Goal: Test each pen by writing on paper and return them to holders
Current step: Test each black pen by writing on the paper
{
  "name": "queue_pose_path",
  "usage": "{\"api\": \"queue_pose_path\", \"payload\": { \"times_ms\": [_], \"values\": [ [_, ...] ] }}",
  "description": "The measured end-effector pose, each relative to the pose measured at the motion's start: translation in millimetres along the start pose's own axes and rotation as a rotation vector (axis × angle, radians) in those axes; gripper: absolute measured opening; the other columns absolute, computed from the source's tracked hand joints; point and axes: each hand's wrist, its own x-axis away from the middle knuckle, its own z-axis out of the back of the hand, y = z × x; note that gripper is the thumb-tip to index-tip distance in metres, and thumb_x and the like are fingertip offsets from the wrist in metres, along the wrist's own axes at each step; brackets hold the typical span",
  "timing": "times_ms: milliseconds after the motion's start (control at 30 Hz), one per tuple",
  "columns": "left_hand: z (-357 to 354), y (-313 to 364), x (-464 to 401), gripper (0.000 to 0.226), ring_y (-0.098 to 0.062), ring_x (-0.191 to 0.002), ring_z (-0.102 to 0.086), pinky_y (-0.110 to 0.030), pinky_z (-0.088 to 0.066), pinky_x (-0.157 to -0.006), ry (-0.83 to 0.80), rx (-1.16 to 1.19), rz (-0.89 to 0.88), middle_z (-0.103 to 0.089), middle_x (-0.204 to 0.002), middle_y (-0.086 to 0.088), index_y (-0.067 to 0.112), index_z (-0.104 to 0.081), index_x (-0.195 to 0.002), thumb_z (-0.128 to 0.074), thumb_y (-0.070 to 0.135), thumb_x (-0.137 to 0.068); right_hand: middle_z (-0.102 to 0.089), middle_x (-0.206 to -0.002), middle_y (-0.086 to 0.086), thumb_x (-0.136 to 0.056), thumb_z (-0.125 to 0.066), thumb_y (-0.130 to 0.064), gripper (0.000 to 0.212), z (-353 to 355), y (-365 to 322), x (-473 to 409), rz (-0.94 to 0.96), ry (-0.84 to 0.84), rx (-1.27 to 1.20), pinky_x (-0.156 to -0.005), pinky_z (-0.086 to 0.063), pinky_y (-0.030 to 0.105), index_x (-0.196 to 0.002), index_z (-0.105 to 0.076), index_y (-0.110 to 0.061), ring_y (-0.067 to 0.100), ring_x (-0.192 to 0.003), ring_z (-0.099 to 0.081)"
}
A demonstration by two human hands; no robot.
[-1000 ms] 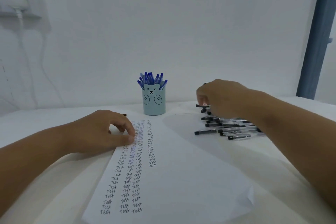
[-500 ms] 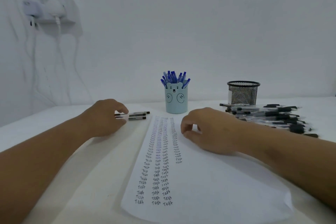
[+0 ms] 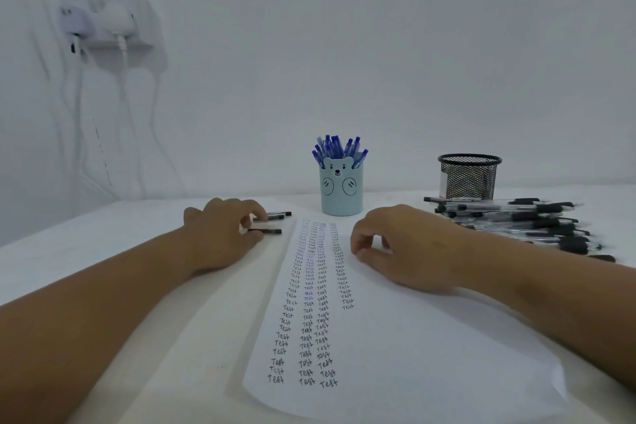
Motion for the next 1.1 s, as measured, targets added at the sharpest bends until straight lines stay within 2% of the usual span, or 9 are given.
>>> {"api": "queue_pose_path", "payload": {
  "times_ms": [100,200,300,367,467,533,733,933,1100],
  "values": [
    [1.3,2.7,2.7,0.01,-0.011,-0.107,-0.046,-0.035,-0.029,-0.092,-0.01,-0.024,-0.025,-0.054,-0.103,0.016,0.052,-0.06,-0.103,-0.055,0.043,-0.1,-0.062,-0.107,-0.018,-0.1,-0.051,-0.034,0.015,-1.5,2.0,0.2,0.006,0.001,-0.002,-0.072,-0.037,0.014,-0.104,-0.066,-0.032,-0.004,-0.083,-0.049],
    [2.2,6.8,1.2,0.017,-0.012,-0.097,-0.05,-0.032,-0.03,-0.085,0.14,0.049,-0.092,-0.056,-0.096,0.016,0.042,-0.057,-0.092,-0.057,0.027,-0.101,-0.062,-0.105,-0.019,-0.1,-0.051,-0.035,0.015,-1.3,2.0,0.9,0.007,0.001,-0.007,-0.075,-0.04,0.017,-0.104,-0.065,-0.032,-0.003,-0.084,-0.05],
    [12.1,20.3,1.5,0.021,-0.008,-0.063,-0.051,-0.023,-0.041,-0.061,0.319,0.532,-0.069,-0.065,-0.08,0.008,0.026,-0.056,-0.098,-0.043,0.009,-0.103,-0.062,-0.106,-0.018,-0.1,-0.051,-0.035,0.015,-0.5,0.9,1.4,0.009,-0.006,-0.011,-0.08,-0.042,0.022,-0.105,-0.065,-0.031,-0.001,-0.086,-0.051],
    [22.2,34.9,4.2,0.021,-0.011,-0.058,-0.047,-0.022,-0.039,-0.058,0.347,0.924,0.022,-0.054,-0.07,0.001,0.021,-0.055,-0.098,-0.038,0.011,-0.105,-0.062,-0.107,-0.018,-0.1,-0.051,-0.035,0.015,-0.5,0.6,1.6,0.009,-0.009,-0.013,-0.081,-0.042,0.022,-0.104,-0.064,-0.032,0.001,-0.088,-0.051],
    [35.2,47.6,7.9,0.031,-0.015,-0.05,-0.032,-0.029,-0.029,-0.057,0.194,1.627,0.118,-0.032,-0.061,0.001,0.018,-0.049,-0.082,-0.035,0.031,-0.106,-0.062,-0.108,-0.017,-0.1,-0.051,-0.035,0.014,-0.4,-0.4,1.5,-0.001,-0.014,-0.012,-0.081,-0.042,0.023,-0.105,-0.064,-0.031,0.004,-0.09,-0.052],
    [37.1,46.3,9.5,0.045,-0.014,-0.047,-0.024,-0.027,-0.027,-0.052,0.087,1.819,0.148,-0.025,-0.056,0.002,0.017,-0.045,-0.07,-0.033,0.047,-0.101,-0.062,-0.108,-0.017,-0.1,-0.051,-0.035,0.014,0.0,-0.6,2.1,-0.004,-0.018,-0.012,-0.084,-0.045,0.025,-0.104,-0.064,-0.031,0.005,-0.09,-0.052],
    [36.9,44.7,12.5,0.024,-0.014,-0.048,-0.013,-0.025,-0.023,-0.049,0.028,1.889,0.082,-0.016,-0.052,0.003,0.018,-0.029,-0.06,-0.041,0.038,-0.068,-0.061,-0.106,-0.018,-0.1,-0.05,-0.036,0.013,-0.3,-0.3,1.5,-0.002,-0.014,-0.004,-0.087,-0.047,0.028,-0.103,-0.063,-0.031,0.004,-0.09,-0.052],
    [38.9,51.0,13.8,0.051,-0.02,-0.05,-0.042,-0.029,-0.044,-0.06,0.142,2.026,0.135,-0.033,-0.054,-0.001,0.015,-0.037,-0.066,-0.032,0.054,-0.099,-0.062,-0.107,-0.019,-0.1,-0.052,-0.043,0.018,0.4,-1.3,1.5,-0.036,-0.004,0.007,-0.085,-0.046,0.028,-0.115,-0.058,-0.036,0.005,-0.091,-0.053],
    [38.8,62.4,15.9,0.043,-0.034,-0.087,-0.073,-0.043,-0.052,-0.084,0.056,1.871,0.091,-0.07,-0.078,-0.012,0.016,-0.043,-0.072,-0.03,0.038,-0.107,-0.059,-0.113,-0.022,-0.094,-0.043,-0.066,0.045,4.3,-10.7,4.6,-0.051,0.179,-0.054,-0.08,-0.043,0.029,-0.13,-0.052,-0.041,0.002,-0.093,-0.052]
  ]
}}
